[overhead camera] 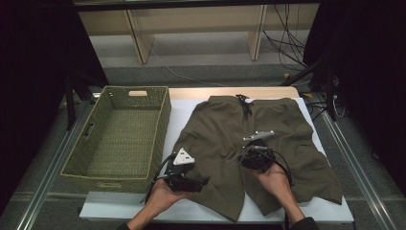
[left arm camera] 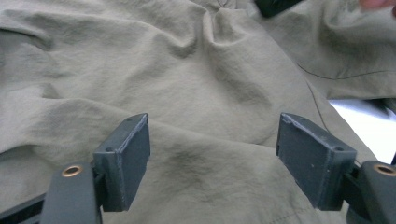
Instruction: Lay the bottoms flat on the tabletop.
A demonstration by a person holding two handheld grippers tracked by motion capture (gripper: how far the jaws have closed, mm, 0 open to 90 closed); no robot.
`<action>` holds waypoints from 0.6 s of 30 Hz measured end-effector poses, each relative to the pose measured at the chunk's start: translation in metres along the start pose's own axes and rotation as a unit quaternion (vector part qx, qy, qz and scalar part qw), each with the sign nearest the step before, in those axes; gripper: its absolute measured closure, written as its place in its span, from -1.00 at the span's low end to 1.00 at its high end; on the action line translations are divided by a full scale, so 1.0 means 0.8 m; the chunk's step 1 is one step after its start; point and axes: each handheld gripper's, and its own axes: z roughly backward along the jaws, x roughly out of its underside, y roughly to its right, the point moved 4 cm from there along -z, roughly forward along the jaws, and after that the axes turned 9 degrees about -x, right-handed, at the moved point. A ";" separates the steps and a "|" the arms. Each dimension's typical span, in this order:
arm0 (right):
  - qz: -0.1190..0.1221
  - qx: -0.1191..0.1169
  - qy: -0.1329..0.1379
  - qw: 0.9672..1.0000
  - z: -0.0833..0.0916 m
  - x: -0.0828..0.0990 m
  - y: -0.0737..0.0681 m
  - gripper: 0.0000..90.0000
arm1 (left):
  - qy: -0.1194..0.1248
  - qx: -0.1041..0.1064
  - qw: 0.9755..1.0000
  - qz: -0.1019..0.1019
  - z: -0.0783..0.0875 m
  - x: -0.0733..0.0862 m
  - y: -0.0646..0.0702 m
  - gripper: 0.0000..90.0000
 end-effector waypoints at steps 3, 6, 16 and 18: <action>-0.017 -0.024 0.020 0.999 0.011 -0.003 -0.002 0.26 | -0.009 -0.008 1.000 -0.001 -0.003 0.001 -0.002 -0.43; -0.011 -0.036 -0.010 0.999 -0.009 0.003 -0.018 0.16 | -0.009 -0.009 1.000 -0.001 -0.002 0.001 -0.001 -0.43; 0.034 0.008 -0.109 0.993 -0.035 0.033 -0.028 0.95 | -0.011 -0.024 1.000 0.001 0.002 0.003 -0.007 -0.43; 0.030 0.004 -0.111 0.993 -0.023 0.041 -0.022 0.95 | -0.019 -0.030 0.999 -0.005 0.001 0.005 -0.009 -0.44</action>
